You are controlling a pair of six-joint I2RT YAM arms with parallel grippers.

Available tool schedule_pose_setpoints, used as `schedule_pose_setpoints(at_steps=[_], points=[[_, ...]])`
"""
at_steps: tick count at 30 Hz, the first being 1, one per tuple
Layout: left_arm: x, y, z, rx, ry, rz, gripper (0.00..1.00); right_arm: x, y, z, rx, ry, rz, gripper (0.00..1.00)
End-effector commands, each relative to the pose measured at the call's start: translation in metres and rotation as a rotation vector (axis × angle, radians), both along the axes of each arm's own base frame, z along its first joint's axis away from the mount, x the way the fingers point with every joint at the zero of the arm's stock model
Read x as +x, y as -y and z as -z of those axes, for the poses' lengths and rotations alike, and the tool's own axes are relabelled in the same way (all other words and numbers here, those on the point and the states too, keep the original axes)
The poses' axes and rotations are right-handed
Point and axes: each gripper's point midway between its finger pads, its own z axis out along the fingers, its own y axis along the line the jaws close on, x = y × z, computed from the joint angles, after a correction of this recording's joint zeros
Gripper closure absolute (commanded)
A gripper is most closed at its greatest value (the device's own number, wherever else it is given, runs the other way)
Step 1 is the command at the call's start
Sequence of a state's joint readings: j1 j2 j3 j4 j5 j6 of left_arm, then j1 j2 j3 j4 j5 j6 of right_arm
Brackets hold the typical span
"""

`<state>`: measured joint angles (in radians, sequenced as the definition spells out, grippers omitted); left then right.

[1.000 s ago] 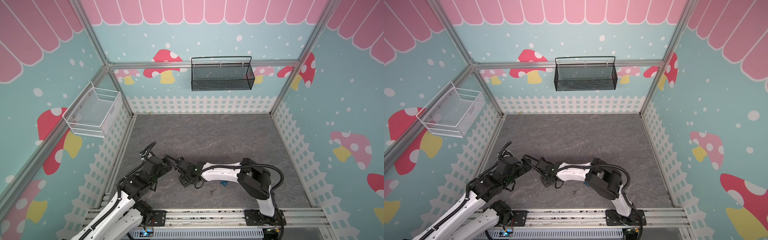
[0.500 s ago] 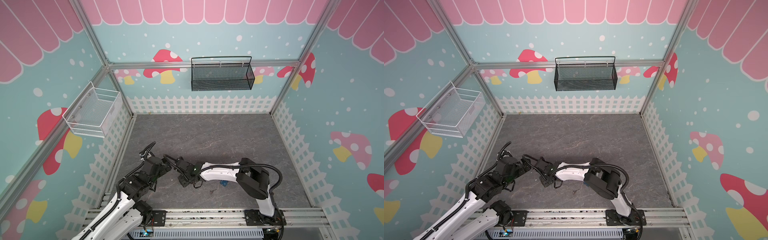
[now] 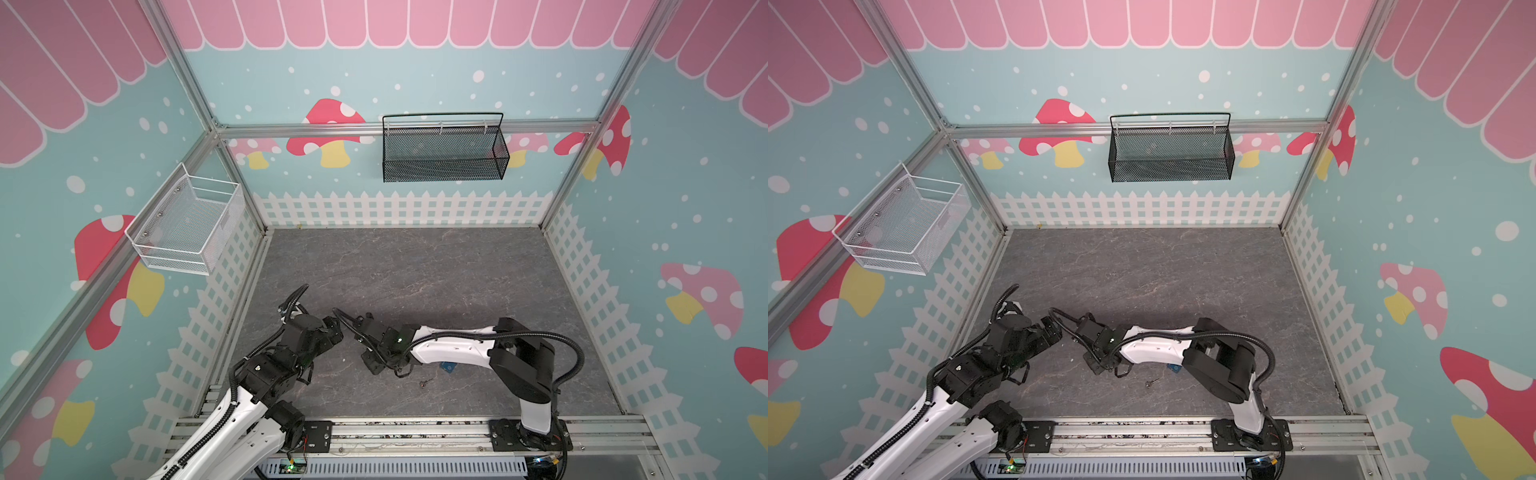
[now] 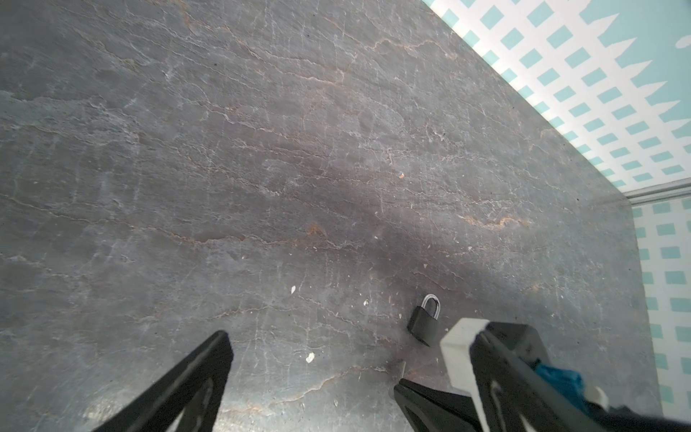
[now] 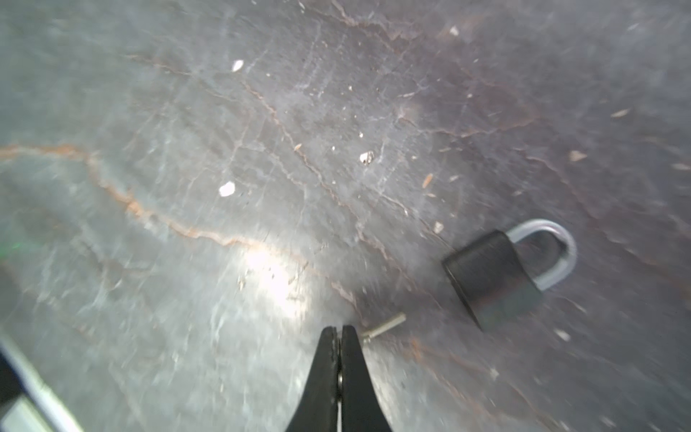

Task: Unlock with the key
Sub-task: 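Lift the key with the right gripper while the left gripper rises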

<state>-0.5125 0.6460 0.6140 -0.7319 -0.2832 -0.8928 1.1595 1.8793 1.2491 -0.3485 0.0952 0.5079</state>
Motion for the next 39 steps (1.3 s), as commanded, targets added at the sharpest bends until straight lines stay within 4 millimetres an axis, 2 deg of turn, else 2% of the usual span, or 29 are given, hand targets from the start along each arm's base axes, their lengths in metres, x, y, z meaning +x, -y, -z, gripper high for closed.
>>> schedule_pose_setpoints(at_steps=[1,5,12,15,21,25,32,39], points=[[-0.005,0.007,-0.010,-0.078,-0.007,0.010,0.00,0.008,0.002,-0.037,0.061,0.127,-0.059,1.00],[-0.004,0.021,-0.025,-0.186,0.009,0.031,0.00,0.008,0.008,-0.064,0.115,0.218,-0.122,1.00],[0.005,0.064,-0.056,-0.487,0.062,0.103,0.02,0.014,0.010,-0.120,0.277,0.327,-0.137,1.00],[0.012,0.076,-0.072,-0.599,0.094,0.114,0.05,0.016,0.009,-0.144,0.365,0.341,-0.113,1.00],[0.025,0.095,-0.089,-0.813,0.118,0.097,0.14,0.024,0.010,-0.185,0.542,0.365,-0.044,1.00],[0.032,0.099,-0.096,-0.910,0.127,0.066,0.18,0.032,0.015,-0.205,0.615,0.386,0.014,1.00],[0.040,0.107,-0.101,-1.116,0.118,-0.024,0.21,0.032,0.012,-0.235,0.755,0.427,0.021,1.00],[0.044,0.113,-0.101,-1.189,0.090,-0.089,0.19,0.036,0.003,-0.249,0.813,0.457,0.016,1.00]])
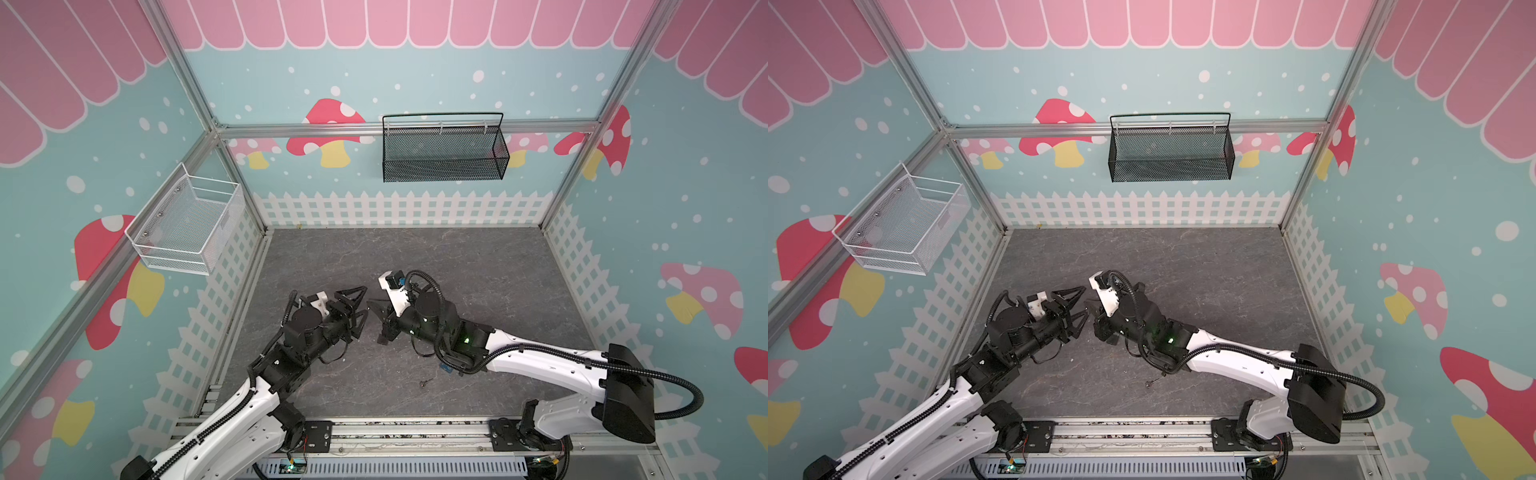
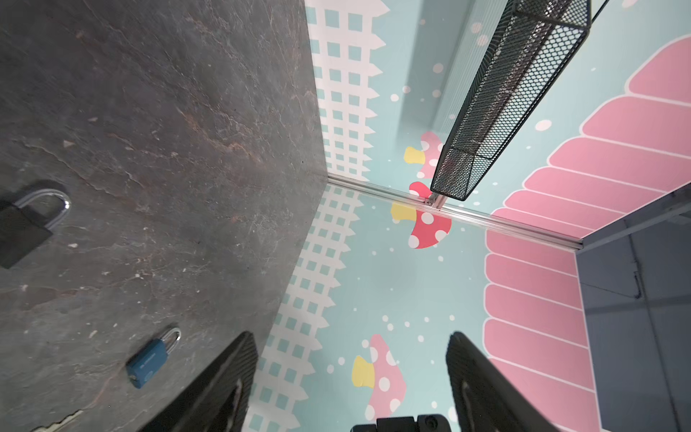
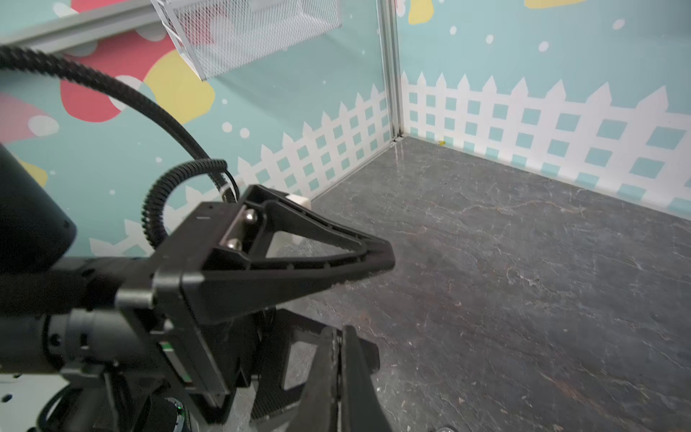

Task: Unlock with the key
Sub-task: 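Lift the key with the right gripper while the left gripper rises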

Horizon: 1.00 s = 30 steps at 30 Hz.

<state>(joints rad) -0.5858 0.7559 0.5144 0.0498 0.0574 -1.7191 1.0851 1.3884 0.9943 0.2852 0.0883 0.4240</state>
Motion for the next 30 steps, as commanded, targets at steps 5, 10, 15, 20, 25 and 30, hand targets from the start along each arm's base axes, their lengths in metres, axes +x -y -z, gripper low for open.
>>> schedule_pose_setpoints(at_steps=[5,10,15,20,25,30], points=[[0.005,-0.003,-0.016,-0.148,-0.016,-0.085,0.18,0.002,-0.014,-0.011,0.073,0.016,-0.037,1.00],[0.006,-0.005,-0.019,-0.204,-0.011,-0.114,0.19,-0.001,-0.016,-0.003,0.072,-0.004,-0.052,1.00],[0.006,-0.008,-0.015,-0.197,-0.022,-0.131,0.24,-0.001,-0.009,-0.006,0.081,0.001,-0.035,1.00],[0.005,-0.009,-0.010,-0.194,-0.036,-0.137,0.32,-0.002,-0.005,-0.008,0.087,0.005,-0.034,1.00],[0.005,-0.011,-0.006,-0.192,-0.049,-0.148,0.40,-0.003,-0.003,-0.009,0.089,0.007,-0.028,1.00],[0.005,-0.013,-0.003,-0.188,-0.059,-0.156,0.50,-0.002,0.000,-0.010,0.090,0.015,-0.018,1.00]])
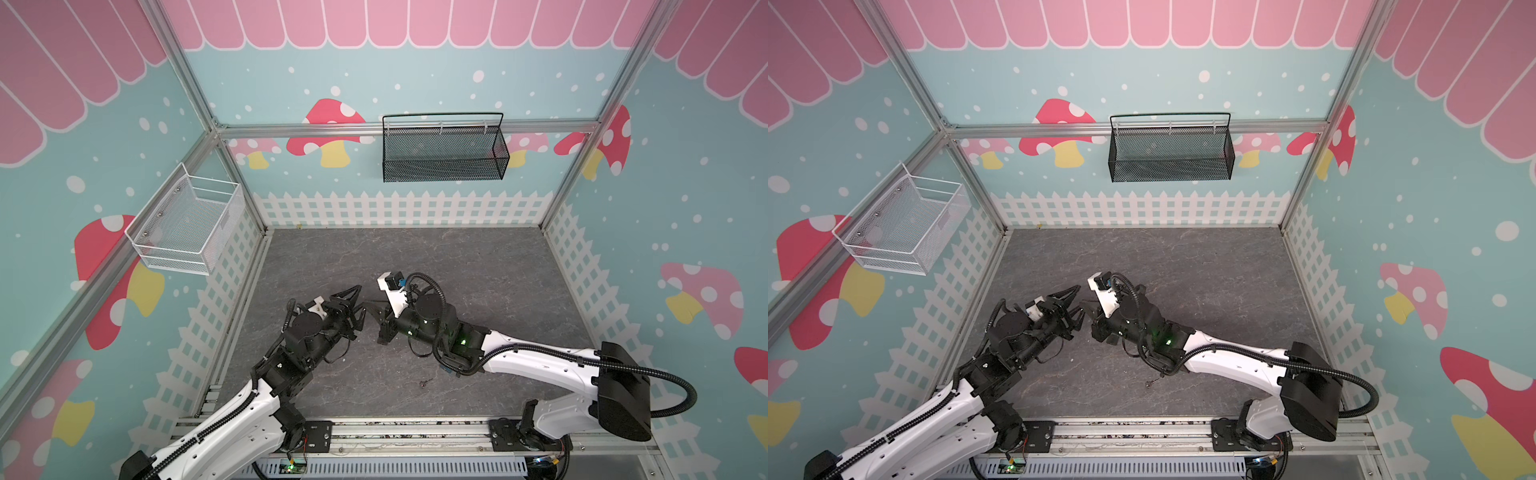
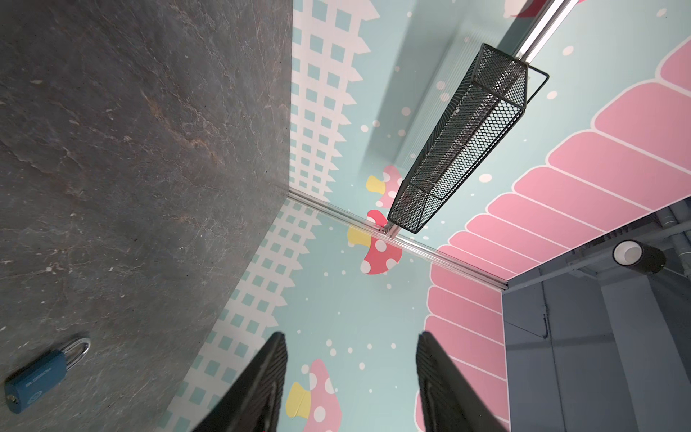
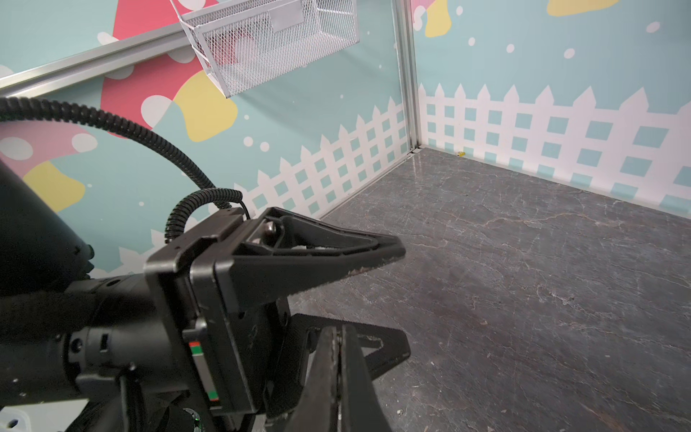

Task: Unlock with the key
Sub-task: 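Lift the key with the right gripper while the left gripper rises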

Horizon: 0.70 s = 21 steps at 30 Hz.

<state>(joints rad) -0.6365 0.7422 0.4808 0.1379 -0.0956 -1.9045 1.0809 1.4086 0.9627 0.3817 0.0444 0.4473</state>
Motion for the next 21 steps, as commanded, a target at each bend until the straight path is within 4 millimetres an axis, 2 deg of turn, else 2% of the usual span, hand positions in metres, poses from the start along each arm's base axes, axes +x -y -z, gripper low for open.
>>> schedule_pose_setpoints(at_steps=[1,11,21], points=[[-0.0010,-0.0042,0.0068,-0.018,-0.031,-0.025,0.53,0.0007,0.0073,-0.0110,0.034,0.021,0.019,1.00],[-0.0006,-0.0039,0.0085,-0.014,-0.036,-0.024,0.79,-0.0003,0.0078,-0.0130,0.036,0.031,0.015,1.00],[-0.0001,-0.0029,0.0061,-0.007,-0.032,-0.020,0.97,-0.0022,0.0074,-0.0159,0.039,0.039,0.003,1.00]])
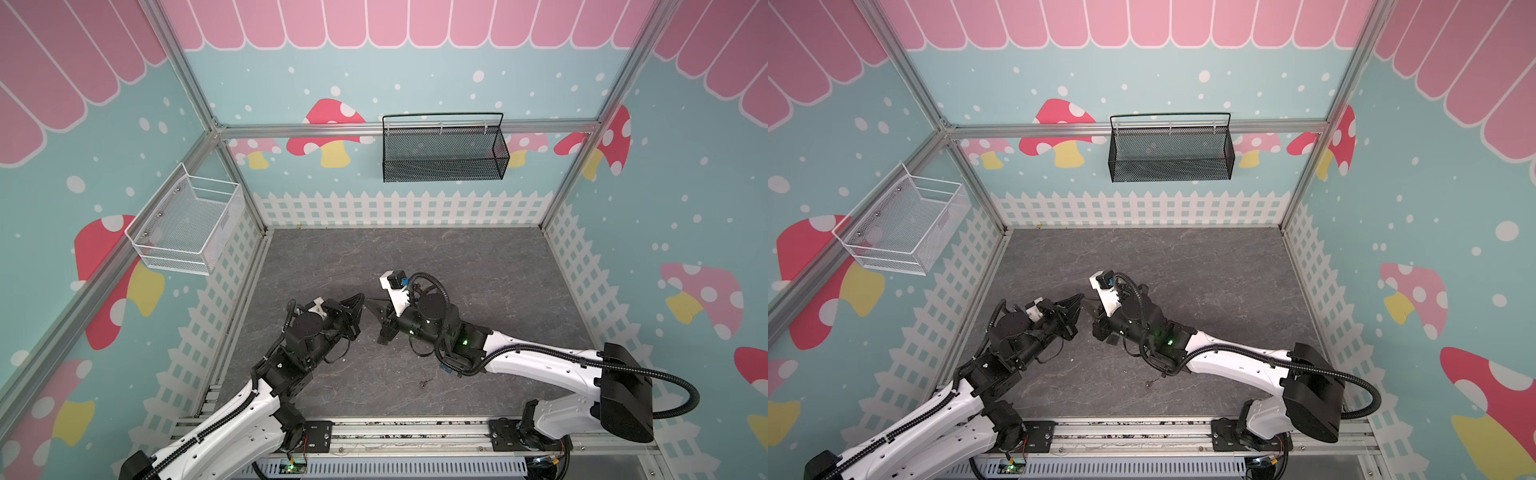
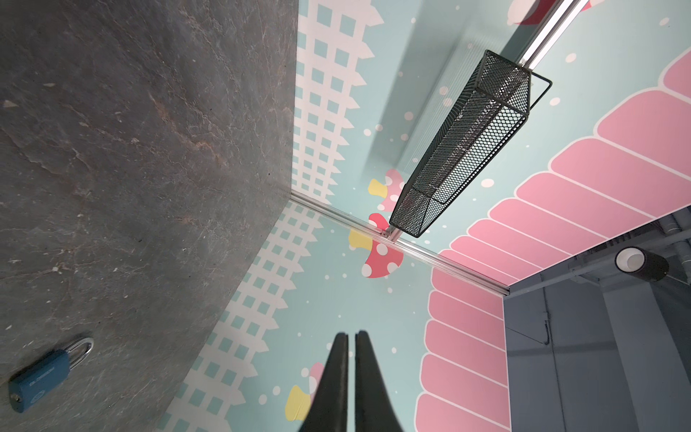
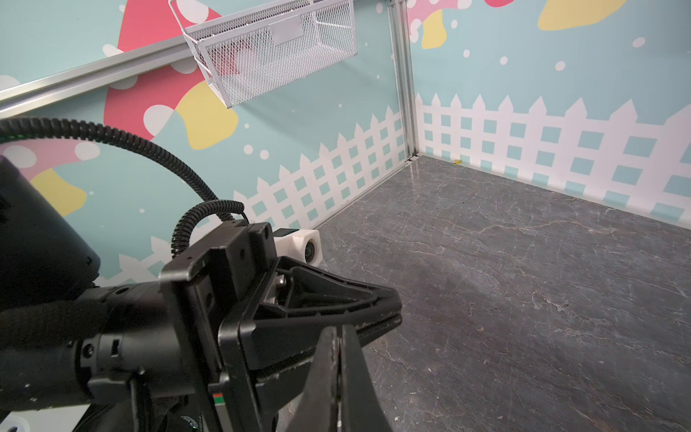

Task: Unlock with the key

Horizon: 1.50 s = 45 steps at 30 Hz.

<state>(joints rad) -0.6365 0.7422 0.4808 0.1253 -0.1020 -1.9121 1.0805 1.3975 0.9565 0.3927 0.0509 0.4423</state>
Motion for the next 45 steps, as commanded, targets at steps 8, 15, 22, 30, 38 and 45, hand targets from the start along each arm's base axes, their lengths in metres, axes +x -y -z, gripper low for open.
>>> schedule_pose_setpoints(at_steps=[8,15,22,30,38,45], points=[[0.001,-0.003,-0.007,0.022,0.031,-0.016,1.00,-0.003,0.004,-0.011,0.014,0.030,-0.011,0.95],[0.002,-0.006,-0.023,0.119,0.123,-0.016,1.00,-0.007,0.009,-0.009,0.008,-0.008,-0.026,0.79],[-0.001,-0.015,-0.029,0.380,0.224,0.013,1.00,-0.012,0.022,-0.008,0.032,-0.114,-0.124,0.55],[-0.003,-0.015,-0.061,0.725,0.455,0.094,1.00,-0.013,0.044,-0.001,0.102,-0.317,-0.249,0.43],[-0.011,0.005,-0.092,0.826,0.744,0.152,1.00,-0.031,0.040,-0.024,0.267,-0.382,-0.418,0.43],[-0.019,0.013,-0.101,0.810,0.847,0.171,1.00,-0.025,0.029,-0.036,0.341,-0.392,-0.457,0.43]])
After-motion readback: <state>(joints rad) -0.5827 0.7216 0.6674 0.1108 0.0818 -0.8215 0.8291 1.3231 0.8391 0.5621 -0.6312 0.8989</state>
